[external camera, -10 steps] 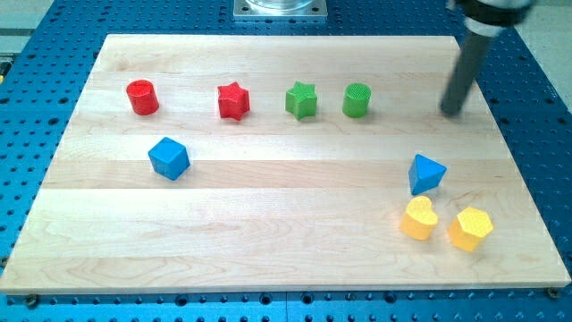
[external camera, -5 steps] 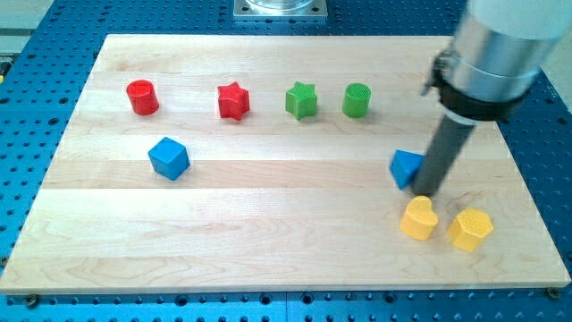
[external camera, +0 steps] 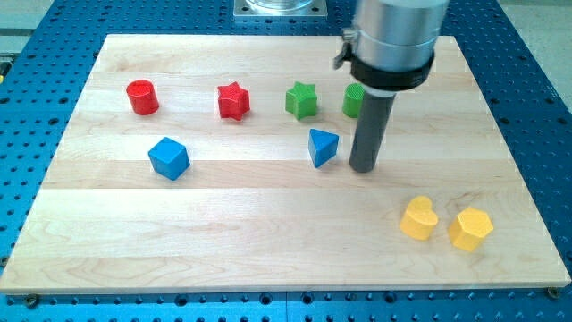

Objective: Slide the triangle to the bottom of red star

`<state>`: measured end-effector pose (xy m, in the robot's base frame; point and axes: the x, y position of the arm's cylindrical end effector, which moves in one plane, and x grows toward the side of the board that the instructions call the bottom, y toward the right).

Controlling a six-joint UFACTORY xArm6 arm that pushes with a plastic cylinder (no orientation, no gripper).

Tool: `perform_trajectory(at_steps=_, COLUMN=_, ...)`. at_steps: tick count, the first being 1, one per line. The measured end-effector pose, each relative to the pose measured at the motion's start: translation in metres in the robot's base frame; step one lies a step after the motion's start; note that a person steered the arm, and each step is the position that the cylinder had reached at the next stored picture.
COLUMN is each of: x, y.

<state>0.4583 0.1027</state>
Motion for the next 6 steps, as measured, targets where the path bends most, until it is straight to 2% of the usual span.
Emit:
perform_trajectory(at_steps=1, x=-0.013, y=-0.055)
perform_trajectory(at_steps=2, x=0.002, y=-0.089)
perform_trajectory(at_steps=3, x=0.004, y=-0.092)
perform_trajectory(at_steps=4, x=-0.029, y=-0.080)
perform_trajectory(at_steps=5, x=-0.026, y=-0.115)
perform_trajectory(at_steps=6, x=-0.006, y=-0.137)
